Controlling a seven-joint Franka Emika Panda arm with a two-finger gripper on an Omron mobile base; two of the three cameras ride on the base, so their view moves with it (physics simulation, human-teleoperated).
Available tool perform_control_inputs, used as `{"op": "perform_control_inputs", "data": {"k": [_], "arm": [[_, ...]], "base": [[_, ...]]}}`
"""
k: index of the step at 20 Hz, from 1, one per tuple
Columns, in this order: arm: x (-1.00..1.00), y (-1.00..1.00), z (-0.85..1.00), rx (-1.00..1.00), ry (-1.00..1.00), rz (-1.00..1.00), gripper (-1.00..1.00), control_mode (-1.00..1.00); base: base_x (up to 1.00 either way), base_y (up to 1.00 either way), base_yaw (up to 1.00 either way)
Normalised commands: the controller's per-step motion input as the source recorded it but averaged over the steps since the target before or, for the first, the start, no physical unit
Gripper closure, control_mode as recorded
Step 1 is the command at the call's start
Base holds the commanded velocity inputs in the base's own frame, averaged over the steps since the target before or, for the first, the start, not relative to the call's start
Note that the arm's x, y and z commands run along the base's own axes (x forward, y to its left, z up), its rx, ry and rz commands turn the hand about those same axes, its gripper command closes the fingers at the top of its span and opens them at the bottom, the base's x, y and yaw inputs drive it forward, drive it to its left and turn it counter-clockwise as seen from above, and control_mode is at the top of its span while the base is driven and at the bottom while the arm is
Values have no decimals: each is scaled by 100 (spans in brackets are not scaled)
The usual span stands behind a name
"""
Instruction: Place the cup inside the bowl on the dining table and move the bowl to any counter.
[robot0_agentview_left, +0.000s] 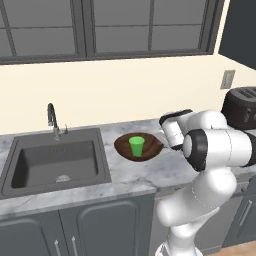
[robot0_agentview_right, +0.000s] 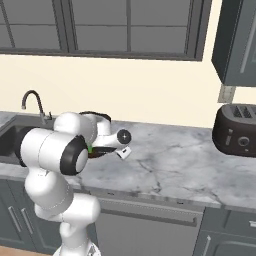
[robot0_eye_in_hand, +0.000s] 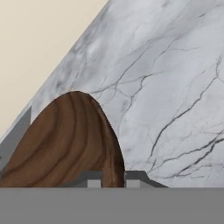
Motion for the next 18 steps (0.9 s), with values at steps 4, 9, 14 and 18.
{"op": "perform_control_inputs", "data": {"k": [4, 9, 14, 18], "arm": [[6, 13, -22, -1, 0, 0, 100, -100], [0, 4, -3, 0, 0, 0, 100, -100], [0, 0, 0, 0, 0, 0, -100, -100], [0, 0, 0, 0, 0, 0, -100, -100]], "base": [[0, 0, 0], [0, 0, 0], [0, 0, 0], [0, 0, 0]]}}
